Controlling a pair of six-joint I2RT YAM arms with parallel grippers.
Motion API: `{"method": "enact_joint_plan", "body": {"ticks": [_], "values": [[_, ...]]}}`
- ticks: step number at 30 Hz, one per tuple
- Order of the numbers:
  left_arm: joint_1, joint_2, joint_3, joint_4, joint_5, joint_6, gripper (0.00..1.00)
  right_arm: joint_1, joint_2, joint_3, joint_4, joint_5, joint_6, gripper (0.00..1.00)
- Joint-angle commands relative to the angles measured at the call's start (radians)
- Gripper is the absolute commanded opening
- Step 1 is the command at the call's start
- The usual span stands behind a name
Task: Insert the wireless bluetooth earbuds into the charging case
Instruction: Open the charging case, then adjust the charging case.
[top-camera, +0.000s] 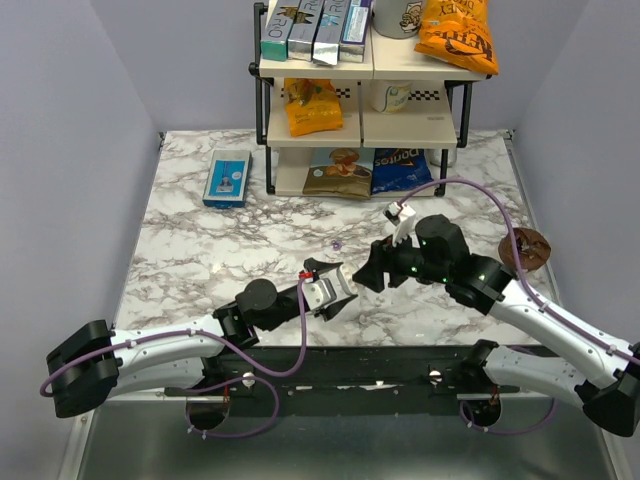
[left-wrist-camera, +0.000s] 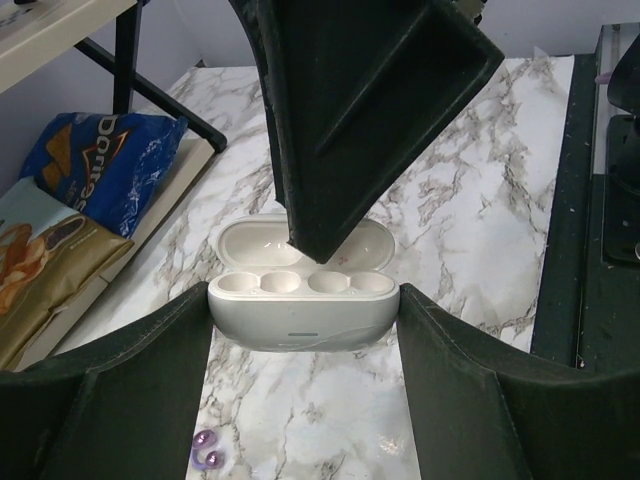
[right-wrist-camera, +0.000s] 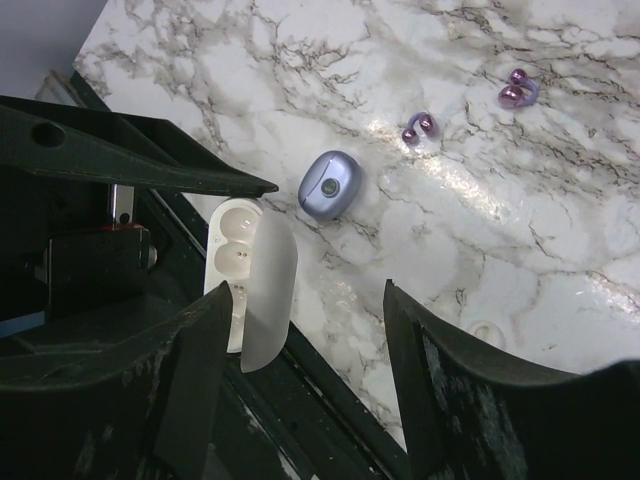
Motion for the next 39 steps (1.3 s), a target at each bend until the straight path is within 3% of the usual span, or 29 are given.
{"method": "enact_joint_plan", "body": {"ticks": [1,8,13,15,17,20,21,24,26,27,36,39], "values": [[-0.009,-0.013,0.008,0.041,-0.001,0.007,0.0,-0.001,0.014,-0.018,0.035,-0.043,0.011,0.66],[-0.009,-0.005,0.008,0.055,-0.001,0.001,0.0,-0.001,0.026,-0.023,0.041,-0.059,-0.003,0.35],[-0.009,0.007,0.011,0.061,-0.027,0.004,0.0,-0.002,0.002,-0.032,0.035,-0.051,-0.032,0.26],[-0.01,0.016,0.017,0.052,-0.048,0.003,0.0,-0.002,-0.015,-0.026,0.021,-0.045,-0.049,0.17],[-0.009,0.024,0.032,0.035,-0.089,-0.006,0.01,-0.001,-0.025,-0.016,-0.005,-0.03,-0.066,0.01],[-0.009,0.039,0.086,-0.06,-0.136,-0.029,0.21,0.001,-0.049,0.008,-0.042,0.002,-0.11,0.01],[-0.009,0.044,0.094,-0.087,-0.137,-0.032,0.36,0.001,-0.057,0.016,-0.051,0.015,-0.13,0.01],[-0.01,0.047,0.114,-0.123,-0.16,-0.048,0.56,0.001,-0.08,0.045,-0.085,0.042,-0.165,0.01],[-0.009,0.041,0.115,-0.132,-0.172,-0.052,0.63,0.001,-0.095,0.059,-0.094,0.049,-0.175,0.01],[-0.009,0.032,0.114,-0.14,-0.174,-0.054,0.96,0.001,-0.101,0.062,-0.095,0.047,-0.181,0.01],[-0.001,-0.029,0.124,-0.216,-0.266,-0.169,0.99,0.019,-0.13,0.097,-0.118,0.036,-0.237,0.01],[0.03,-0.069,0.184,-0.364,-0.155,-0.246,0.99,0.039,-0.14,0.094,-0.099,0.09,-0.308,0.01]]}}
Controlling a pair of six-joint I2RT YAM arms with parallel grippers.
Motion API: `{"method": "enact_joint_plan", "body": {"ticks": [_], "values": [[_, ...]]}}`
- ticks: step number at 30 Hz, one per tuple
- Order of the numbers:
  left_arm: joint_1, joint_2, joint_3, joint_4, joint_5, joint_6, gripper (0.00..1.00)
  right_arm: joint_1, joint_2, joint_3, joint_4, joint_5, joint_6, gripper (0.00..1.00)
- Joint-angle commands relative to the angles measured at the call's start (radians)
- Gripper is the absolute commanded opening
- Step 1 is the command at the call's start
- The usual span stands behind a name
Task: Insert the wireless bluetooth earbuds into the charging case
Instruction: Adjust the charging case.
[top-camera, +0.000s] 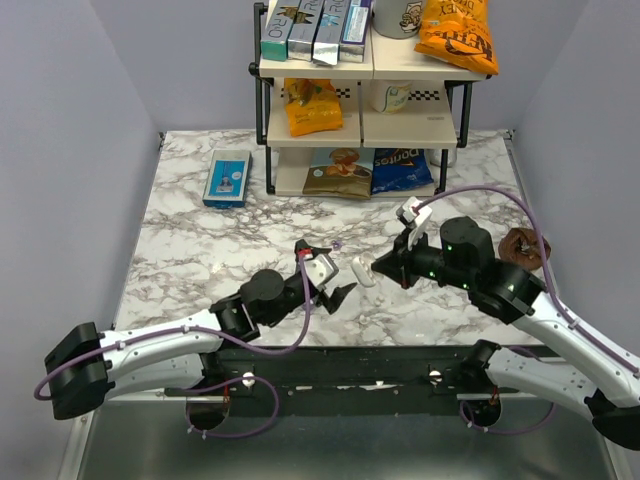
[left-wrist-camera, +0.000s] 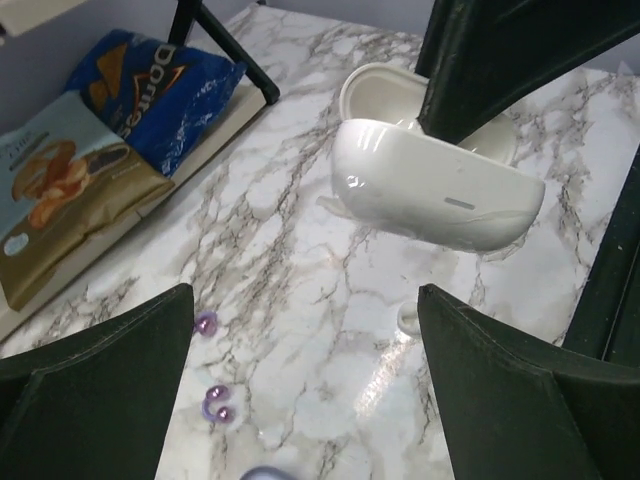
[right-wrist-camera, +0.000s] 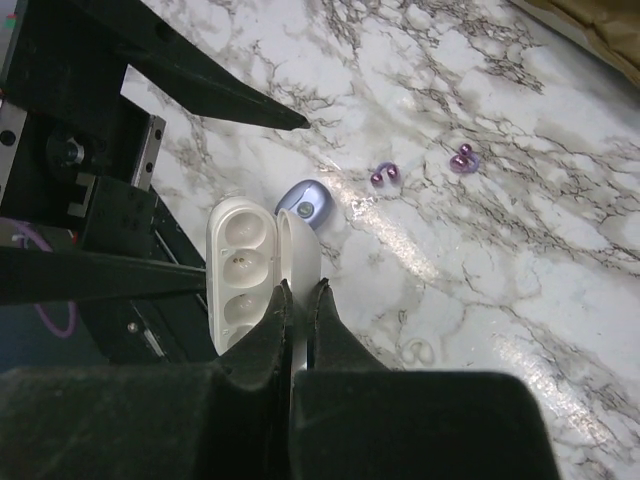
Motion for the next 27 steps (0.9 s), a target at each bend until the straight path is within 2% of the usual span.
{"method": "enact_joint_plan", "body": {"ticks": [1,3,4,5,7,8,11,18,23,27], "values": [[0.058,-0.073,0.087,-0.204,0.184,-0.139,0.99,0.031,-0.029,0.022,-0.013,0.084,-0.126,0.01],[0.104,-0.099,0.118,-0.247,0.336,-0.174,0.99,0.055,-0.045,0.002,0.013,0.166,-0.229,0.01],[0.139,-0.102,0.127,-0.256,0.512,-0.191,0.99,0.066,-0.076,-0.01,0.035,0.201,-0.257,0.01],[0.216,-0.102,0.139,-0.26,0.587,-0.237,0.99,0.075,-0.093,-0.027,0.065,0.211,-0.28,0.01],[0.294,-0.102,0.141,-0.224,0.723,-0.291,0.99,0.077,-0.114,-0.024,0.072,0.191,-0.326,0.01],[0.357,-0.098,0.139,-0.205,0.844,-0.318,0.99,0.077,-0.127,-0.012,0.063,0.147,-0.344,0.01],[0.387,-0.052,0.171,-0.169,0.98,-0.365,0.99,0.082,-0.118,0.013,0.038,0.084,-0.393,0.01],[0.385,0.065,0.215,-0.076,1.093,-0.38,0.91,0.144,-0.049,0.062,-0.01,0.135,-0.421,0.01],[0.376,0.108,0.227,-0.045,1.109,-0.371,0.87,0.151,-0.016,0.066,-0.01,0.122,-0.417,0.01],[0.351,0.139,0.224,-0.043,1.11,-0.352,0.78,0.157,-0.004,0.054,0.01,0.112,-0.406,0.01]]}}
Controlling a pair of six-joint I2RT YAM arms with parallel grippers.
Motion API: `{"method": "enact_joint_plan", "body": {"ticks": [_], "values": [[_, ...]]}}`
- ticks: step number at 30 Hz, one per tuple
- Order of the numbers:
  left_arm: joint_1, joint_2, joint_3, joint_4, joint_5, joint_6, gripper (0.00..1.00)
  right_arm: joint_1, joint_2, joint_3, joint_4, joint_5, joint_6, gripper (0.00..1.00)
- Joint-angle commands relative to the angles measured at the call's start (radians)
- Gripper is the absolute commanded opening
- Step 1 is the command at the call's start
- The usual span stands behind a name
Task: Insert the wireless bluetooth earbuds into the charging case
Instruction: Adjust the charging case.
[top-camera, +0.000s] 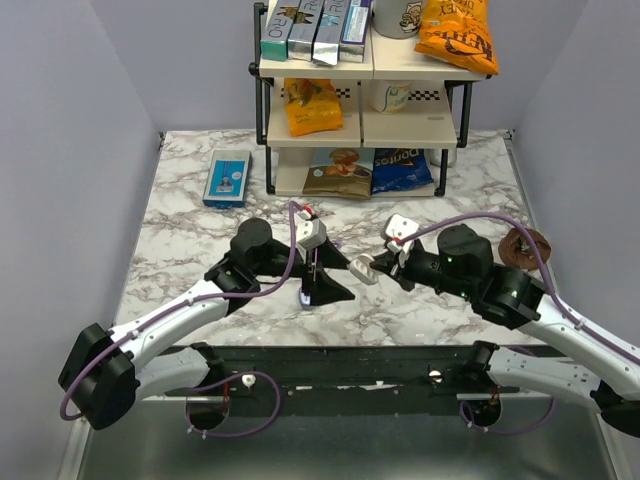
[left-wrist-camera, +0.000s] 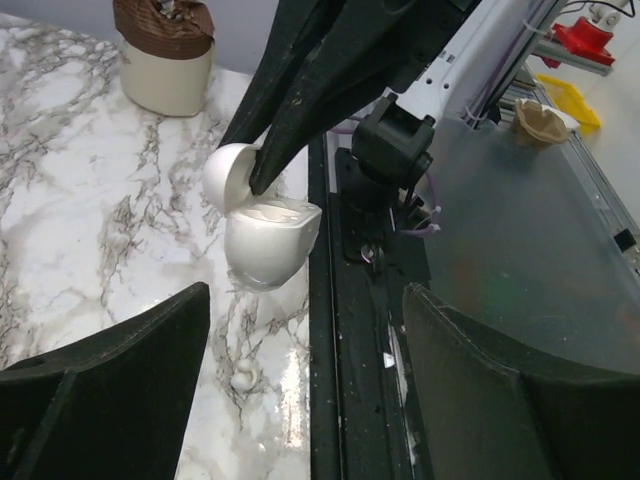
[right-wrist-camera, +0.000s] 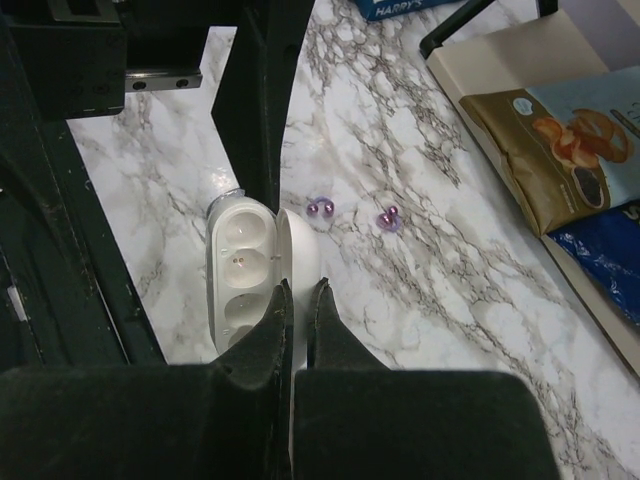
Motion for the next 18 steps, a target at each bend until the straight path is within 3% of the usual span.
{"method": "enact_joint_plan", "body": {"ticks": [1,9,13,14,18], "values": [[-0.029,0.031,0.018,0.046,0.057,0.02,0.77,0.014,0.009,0.018,0.007,-0.009,-0.005,0.01],[-0.069,0.028,-0.028,0.089,-0.046,0.017,0.61,0.024,0.045,0.004,0.025,-0.052,0.006,0.01],[-0.077,0.028,-0.03,0.082,-0.081,0.03,0.58,0.03,0.052,0.001,0.028,-0.064,0.007,0.01],[-0.077,0.028,-0.031,0.08,-0.087,0.033,0.59,0.031,0.052,0.001,0.028,-0.065,0.007,0.01],[-0.077,0.031,-0.014,0.02,-0.121,0.051,0.8,0.036,0.029,-0.003,0.036,-0.052,0.01,0.01]]}}
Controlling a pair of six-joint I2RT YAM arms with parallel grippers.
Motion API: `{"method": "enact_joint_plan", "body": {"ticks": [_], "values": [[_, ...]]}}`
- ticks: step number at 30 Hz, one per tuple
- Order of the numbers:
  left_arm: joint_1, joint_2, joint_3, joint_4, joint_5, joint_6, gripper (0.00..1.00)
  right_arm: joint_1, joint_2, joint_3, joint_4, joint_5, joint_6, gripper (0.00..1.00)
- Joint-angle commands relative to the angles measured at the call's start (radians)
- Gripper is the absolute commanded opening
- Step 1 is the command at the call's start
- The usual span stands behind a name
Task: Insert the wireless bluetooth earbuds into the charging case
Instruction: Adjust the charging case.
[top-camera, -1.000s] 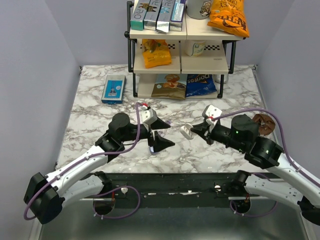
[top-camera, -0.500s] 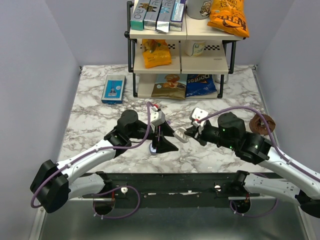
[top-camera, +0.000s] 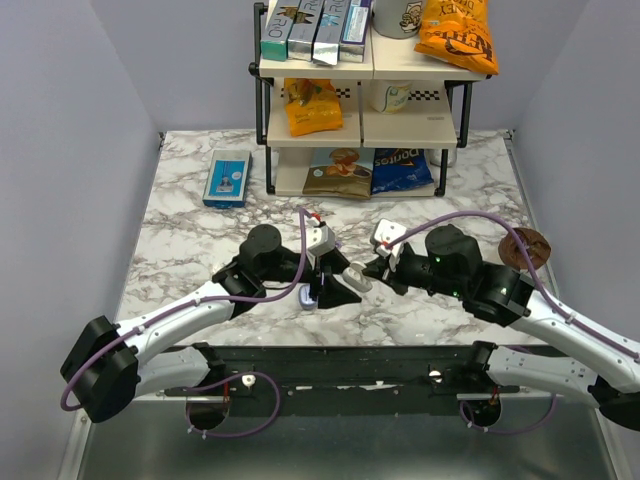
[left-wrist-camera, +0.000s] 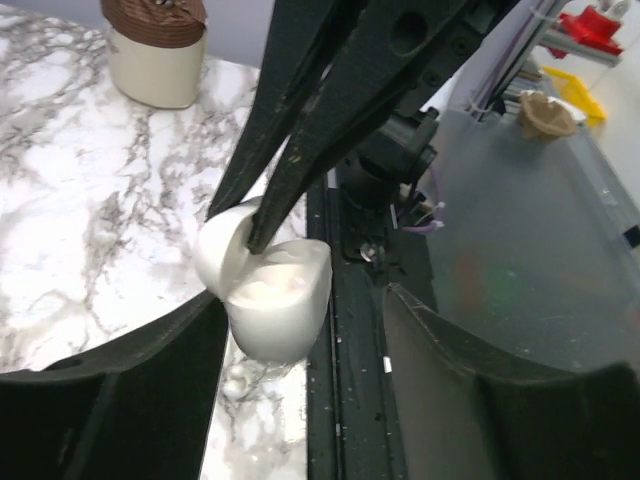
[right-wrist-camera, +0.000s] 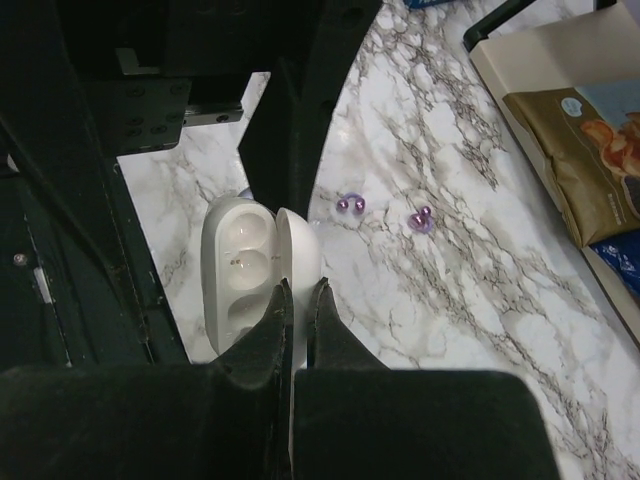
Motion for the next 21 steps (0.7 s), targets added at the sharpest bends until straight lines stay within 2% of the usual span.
{"method": "enact_joint_plan", "body": {"ticks": [1,4,11,21], "values": [[-0.005,-0.004,0.014,-0.056,-0.063,0.045,0.82,0.008,-0.023,-0.005,0.029,-0.009,0.006,0.01],[-0.007,-0.009,0.02,-0.069,-0.064,0.049,0.85,0.012,-0.045,-0.011,0.028,0.002,0.0,0.01],[-0.005,0.014,0.035,-0.02,-0.069,0.019,0.82,0.027,-0.048,-0.015,0.023,-0.013,0.001,0.01],[-0.005,0.02,0.038,0.04,-0.041,-0.02,0.83,0.038,-0.045,-0.025,0.028,-0.004,0.003,0.01]]}}
